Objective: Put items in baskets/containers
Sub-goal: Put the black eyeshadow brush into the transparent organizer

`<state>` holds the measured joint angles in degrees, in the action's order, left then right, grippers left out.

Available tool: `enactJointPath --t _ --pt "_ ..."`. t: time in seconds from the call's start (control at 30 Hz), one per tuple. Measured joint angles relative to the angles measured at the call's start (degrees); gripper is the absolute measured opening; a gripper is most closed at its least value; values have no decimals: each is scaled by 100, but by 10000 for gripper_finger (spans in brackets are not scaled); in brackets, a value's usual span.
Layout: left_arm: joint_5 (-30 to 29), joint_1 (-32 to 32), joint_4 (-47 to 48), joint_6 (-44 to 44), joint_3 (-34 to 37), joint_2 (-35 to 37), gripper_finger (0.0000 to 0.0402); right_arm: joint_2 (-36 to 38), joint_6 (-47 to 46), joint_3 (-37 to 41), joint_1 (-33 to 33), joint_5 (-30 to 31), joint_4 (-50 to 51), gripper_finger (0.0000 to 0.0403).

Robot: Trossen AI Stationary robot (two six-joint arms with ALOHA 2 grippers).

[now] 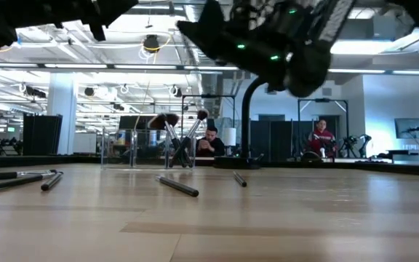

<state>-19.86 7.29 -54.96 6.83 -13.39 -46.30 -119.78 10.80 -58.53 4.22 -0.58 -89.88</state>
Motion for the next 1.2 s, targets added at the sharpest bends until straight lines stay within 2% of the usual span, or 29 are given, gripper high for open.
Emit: enactJointPath --t 0.33,0.47,0.6,0.73,0.93,1.2 --pt "22 19 13 22 0 -20 127 -1615 -29 -1958 268 -56 127 0" --pt "22 19 10 22 0 -21 127 -2187 0 -2660 282 224 114 0" --pt "22 19 9 22 0 -20 127 -2601 417 -3210 350 425 241 0" --pt "22 19 9 22 0 -21 127 -2795 467 -3424 319 817 631 0" --pt "22 19 9 22 0 -22 127 -2715 469 -3443 258 1301 1368 1" --pt "22 19 9 20 0 -22 127 -2766 469 -3439 230 1445 1779 1"
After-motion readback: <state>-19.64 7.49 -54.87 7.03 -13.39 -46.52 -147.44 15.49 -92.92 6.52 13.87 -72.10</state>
